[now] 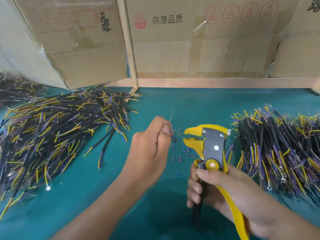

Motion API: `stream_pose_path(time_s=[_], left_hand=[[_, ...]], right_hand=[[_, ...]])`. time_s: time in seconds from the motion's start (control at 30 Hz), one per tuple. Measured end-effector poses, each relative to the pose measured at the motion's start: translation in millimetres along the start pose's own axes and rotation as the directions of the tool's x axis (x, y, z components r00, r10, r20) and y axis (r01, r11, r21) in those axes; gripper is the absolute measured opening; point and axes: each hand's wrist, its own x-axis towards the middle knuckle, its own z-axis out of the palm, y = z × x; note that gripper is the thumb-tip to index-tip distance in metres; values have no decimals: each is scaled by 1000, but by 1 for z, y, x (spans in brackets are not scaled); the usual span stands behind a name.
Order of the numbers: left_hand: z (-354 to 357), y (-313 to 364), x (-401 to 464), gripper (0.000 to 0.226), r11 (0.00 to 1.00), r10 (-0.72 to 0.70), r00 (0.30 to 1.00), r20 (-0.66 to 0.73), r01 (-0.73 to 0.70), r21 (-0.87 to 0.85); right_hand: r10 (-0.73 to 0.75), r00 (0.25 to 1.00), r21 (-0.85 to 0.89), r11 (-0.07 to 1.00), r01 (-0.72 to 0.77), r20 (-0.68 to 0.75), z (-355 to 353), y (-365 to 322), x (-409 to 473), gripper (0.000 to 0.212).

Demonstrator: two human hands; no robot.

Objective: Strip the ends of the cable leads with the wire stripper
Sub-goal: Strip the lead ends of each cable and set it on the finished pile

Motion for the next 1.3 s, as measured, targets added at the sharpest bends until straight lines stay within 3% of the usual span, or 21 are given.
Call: stream_pose_path(time_s=[0.2,0.33,0.47,0.63,0.87,1.07,1.3], left_hand=[[4,5,-4,23,998,15,1000,27,-14,-61],[6,5,-5,24,997,0,1000,23,2,-73],[10,8,-7,27,972,-108,993,56,117,-204],[15,13,-11,30,937,-138,985,103,164,-309],[13,17,-11,29,946,-121,985,127,153,-285],[9,13,-11,26,969,-81,985,155,114,-218],[8,8,-11,28,968,-100,981,168,135,-213]], right_hand=[[4,1000,64,998,-4,0,10,2,1,8],[6,1000,197,980,-8,10,11,2,0,19],[-17,997,145,989,7,69,9,4,0,19],[-40,996,141,990,29,76,8,11,3,28],[-51,994,96,995,41,99,5,10,3,34],[-47,994,32,999,44,94,2,1,0,18],[-47,996,139,990,36,76,0,4,2,37]])
